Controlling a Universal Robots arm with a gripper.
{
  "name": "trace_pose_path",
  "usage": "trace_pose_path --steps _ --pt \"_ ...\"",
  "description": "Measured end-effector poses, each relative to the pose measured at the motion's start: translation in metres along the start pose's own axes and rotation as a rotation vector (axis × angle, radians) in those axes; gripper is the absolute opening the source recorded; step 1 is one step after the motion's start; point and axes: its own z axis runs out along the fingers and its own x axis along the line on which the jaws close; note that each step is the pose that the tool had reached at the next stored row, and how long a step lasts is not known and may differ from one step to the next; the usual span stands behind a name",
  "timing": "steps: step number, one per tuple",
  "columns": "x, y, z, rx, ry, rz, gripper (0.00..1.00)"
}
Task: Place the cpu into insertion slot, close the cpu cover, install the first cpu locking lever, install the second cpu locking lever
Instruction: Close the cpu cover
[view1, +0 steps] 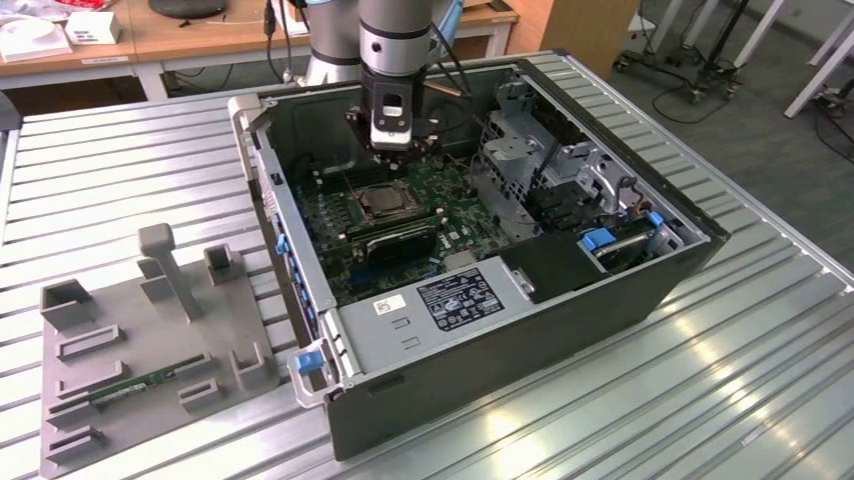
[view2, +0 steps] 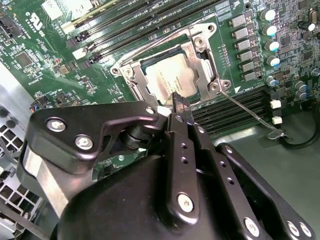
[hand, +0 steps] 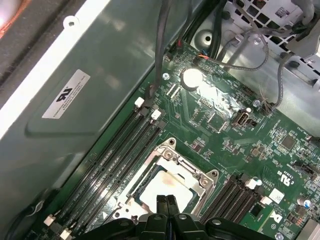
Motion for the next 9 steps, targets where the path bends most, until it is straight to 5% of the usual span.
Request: trace_pose_path --steps 9 --pt "0.0000 0.0000 0.0000 0.0005 0.0019 -0.030 0.11"
